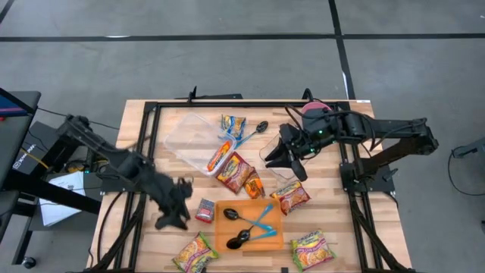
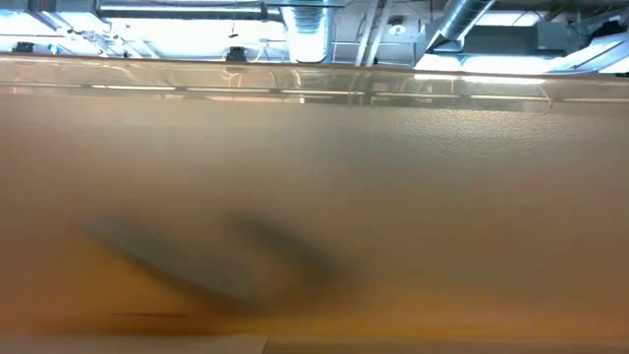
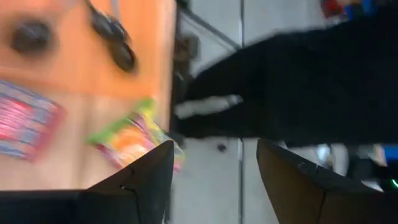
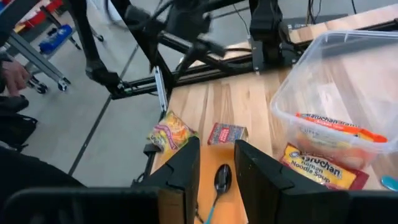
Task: Pick & Place Food Item
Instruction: Put the green noodle pack into the transparent container
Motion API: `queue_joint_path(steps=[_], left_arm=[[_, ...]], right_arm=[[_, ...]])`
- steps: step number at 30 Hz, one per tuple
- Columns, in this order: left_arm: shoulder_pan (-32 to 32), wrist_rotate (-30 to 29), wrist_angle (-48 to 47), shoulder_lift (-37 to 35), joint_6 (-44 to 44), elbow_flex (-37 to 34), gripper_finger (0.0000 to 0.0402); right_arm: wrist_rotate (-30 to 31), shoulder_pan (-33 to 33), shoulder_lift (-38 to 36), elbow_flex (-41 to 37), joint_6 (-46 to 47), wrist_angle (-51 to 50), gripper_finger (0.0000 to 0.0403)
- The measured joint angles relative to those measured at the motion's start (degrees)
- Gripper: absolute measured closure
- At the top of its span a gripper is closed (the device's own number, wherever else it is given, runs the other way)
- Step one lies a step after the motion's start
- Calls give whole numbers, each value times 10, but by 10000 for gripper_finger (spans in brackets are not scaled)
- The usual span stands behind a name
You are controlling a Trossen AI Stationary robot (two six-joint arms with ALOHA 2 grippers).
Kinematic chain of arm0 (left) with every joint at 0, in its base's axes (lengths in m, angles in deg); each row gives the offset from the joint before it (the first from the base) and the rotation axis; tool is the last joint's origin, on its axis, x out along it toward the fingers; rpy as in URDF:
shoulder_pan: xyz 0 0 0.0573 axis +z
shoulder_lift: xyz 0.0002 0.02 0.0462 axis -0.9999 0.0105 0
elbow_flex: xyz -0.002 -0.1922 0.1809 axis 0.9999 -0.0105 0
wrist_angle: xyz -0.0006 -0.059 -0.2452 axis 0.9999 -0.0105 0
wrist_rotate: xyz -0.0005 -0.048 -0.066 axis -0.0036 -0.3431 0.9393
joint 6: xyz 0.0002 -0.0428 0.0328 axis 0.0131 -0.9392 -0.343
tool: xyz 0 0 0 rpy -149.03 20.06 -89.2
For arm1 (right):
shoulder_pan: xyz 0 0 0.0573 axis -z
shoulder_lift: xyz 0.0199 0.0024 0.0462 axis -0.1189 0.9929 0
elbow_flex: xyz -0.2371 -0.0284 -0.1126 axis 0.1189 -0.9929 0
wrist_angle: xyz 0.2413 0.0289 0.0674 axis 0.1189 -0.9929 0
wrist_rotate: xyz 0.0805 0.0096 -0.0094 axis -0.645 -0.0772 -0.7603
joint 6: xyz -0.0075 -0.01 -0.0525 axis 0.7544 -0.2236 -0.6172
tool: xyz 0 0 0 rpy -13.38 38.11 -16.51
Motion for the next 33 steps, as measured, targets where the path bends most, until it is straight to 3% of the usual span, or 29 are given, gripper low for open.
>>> queue_joint_path(steps=[5,15,27,33], left_arm=[[-68,15,69,71,-62,0,198],[-137,2,41,197,-249,0,226],[-209,-8,115,216,-578,0,230],[-259,-89,135,216,-731,0,231]], right_arm=[[-4,-4,-5,0,1,-18,310],[-4,-22,-9,0,2,-19,310],[-4,-23,-9,0,4,-22,310],[-4,-23,-9,0,-12,-22,310]])
